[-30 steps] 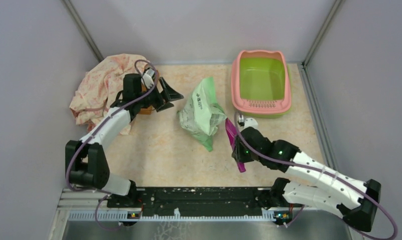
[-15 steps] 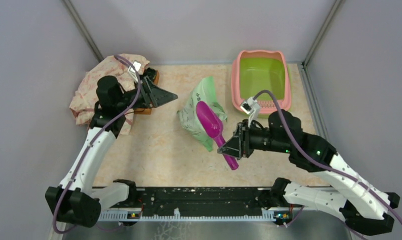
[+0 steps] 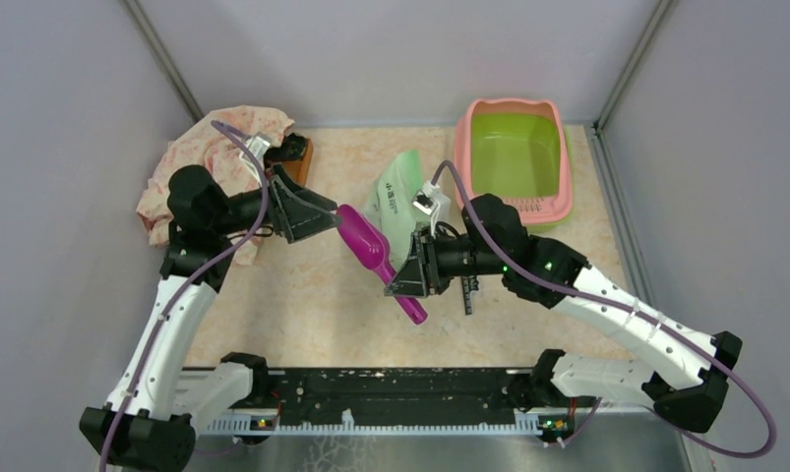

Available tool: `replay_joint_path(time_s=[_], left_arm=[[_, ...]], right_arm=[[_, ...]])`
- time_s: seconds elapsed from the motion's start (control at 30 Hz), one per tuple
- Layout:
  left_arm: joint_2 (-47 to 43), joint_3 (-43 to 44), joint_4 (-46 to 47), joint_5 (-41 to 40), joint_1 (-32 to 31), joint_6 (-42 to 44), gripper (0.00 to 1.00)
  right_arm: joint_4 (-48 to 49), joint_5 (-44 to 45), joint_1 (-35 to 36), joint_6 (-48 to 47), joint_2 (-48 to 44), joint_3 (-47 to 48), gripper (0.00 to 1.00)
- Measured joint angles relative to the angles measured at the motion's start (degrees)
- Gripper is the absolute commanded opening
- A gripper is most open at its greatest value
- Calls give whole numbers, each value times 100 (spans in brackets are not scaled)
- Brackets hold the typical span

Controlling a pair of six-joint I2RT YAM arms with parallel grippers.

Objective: Fill the litter box with clean litter
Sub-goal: Pick up the spatula from the center of the board.

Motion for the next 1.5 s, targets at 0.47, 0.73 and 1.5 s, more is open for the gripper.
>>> replay_joint_path(time_s=[0.47, 0.73, 1.5], left_arm=[[173, -92, -404, 125, 0, 361, 92], [337, -90, -404, 341, 0, 407, 62], [603, 337, -1449, 352, -55, 695, 0]], right_arm=[[284, -166, 0, -17, 210, 111, 0], [343, -254, 0, -44, 356, 111, 0], [-203, 142, -92, -745, 577, 750, 68]])
